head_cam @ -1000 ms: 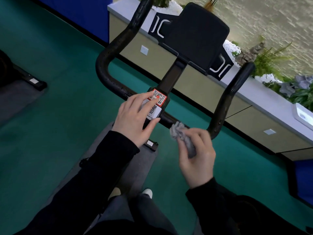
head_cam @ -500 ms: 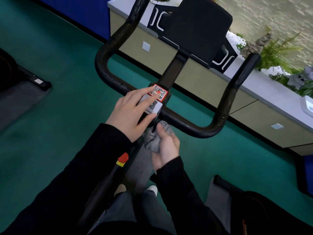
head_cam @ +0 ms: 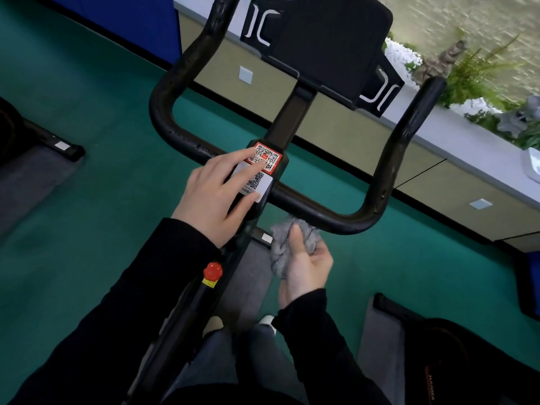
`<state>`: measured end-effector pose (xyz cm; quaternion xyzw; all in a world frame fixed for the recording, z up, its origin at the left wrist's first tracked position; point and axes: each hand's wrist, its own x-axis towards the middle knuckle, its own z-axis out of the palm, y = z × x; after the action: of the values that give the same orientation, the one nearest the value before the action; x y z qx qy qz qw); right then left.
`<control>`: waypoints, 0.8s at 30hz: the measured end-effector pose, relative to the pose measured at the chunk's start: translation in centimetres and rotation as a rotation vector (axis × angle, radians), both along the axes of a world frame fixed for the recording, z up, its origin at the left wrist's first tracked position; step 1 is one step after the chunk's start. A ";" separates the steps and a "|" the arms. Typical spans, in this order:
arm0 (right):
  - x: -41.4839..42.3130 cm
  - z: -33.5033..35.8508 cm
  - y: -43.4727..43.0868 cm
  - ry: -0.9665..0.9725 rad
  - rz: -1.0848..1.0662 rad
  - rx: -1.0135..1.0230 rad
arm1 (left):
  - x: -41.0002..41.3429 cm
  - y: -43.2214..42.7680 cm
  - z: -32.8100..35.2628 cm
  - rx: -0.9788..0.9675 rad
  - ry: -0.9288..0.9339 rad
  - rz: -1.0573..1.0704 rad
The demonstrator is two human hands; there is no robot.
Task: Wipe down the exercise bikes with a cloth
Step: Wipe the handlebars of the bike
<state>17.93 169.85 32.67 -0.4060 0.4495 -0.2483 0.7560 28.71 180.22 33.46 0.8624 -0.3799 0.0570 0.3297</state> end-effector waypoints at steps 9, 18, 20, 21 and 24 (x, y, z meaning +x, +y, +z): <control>-0.5 -0.3 -0.4 0.056 -0.005 -0.038 | 0.2 -0.2 -0.4 -0.025 -0.046 0.009; -1.6 -1.1 -1.2 0.216 0.026 -0.336 | -0.5 -1.3 0.2 -0.043 -0.163 0.078; -1.9 -1.3 -1.5 0.250 0.035 -0.382 | -1.0 -2.0 0.4 -0.064 -0.233 0.066; -2.4 -1.4 -2.0 0.271 0.015 -0.404 | -1.3 -2.5 0.4 -0.078 -0.255 0.045; -3.6 -1.6 -3.3 0.353 -0.060 -0.518 | -2.1 -3.9 0.5 -0.078 -0.260 -0.016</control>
<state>14.33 166.60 31.04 -0.6085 0.5073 -0.3026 0.5299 26.58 176.33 33.95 0.8311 -0.4240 0.1804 0.3113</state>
